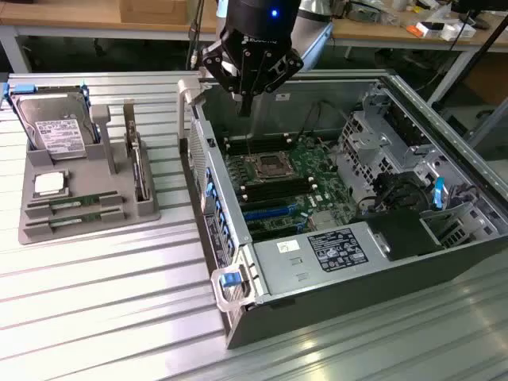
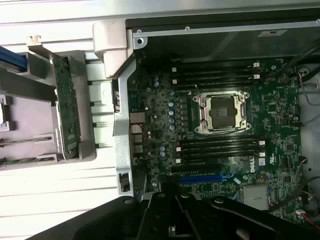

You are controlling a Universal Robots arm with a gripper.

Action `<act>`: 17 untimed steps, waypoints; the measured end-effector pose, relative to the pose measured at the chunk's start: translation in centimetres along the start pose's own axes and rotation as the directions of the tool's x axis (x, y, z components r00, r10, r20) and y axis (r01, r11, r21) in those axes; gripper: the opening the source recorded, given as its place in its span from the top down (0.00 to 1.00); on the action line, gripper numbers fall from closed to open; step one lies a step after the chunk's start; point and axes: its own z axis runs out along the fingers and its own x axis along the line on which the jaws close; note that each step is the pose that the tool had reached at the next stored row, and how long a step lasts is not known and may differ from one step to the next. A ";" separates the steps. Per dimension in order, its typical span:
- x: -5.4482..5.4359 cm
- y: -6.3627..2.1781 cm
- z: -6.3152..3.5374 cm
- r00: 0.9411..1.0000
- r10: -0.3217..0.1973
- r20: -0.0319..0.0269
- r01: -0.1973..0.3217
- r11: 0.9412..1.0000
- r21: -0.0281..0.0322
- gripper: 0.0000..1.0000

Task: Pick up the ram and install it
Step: 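Reach for the ram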

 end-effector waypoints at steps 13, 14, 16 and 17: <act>2.0 -0.15 -0.05 1.000 0.000 0.000 0.000 1.000 0.000 0.90; 2.4 -0.18 -0.07 1.000 0.000 0.000 0.000 1.000 0.000 0.90; 3.8 -0.28 -0.10 1.000 0.000 0.000 0.000 1.000 0.000 0.90; 4.3 -0.32 -0.11 1.000 0.000 0.000 0.000 1.000 0.000 0.90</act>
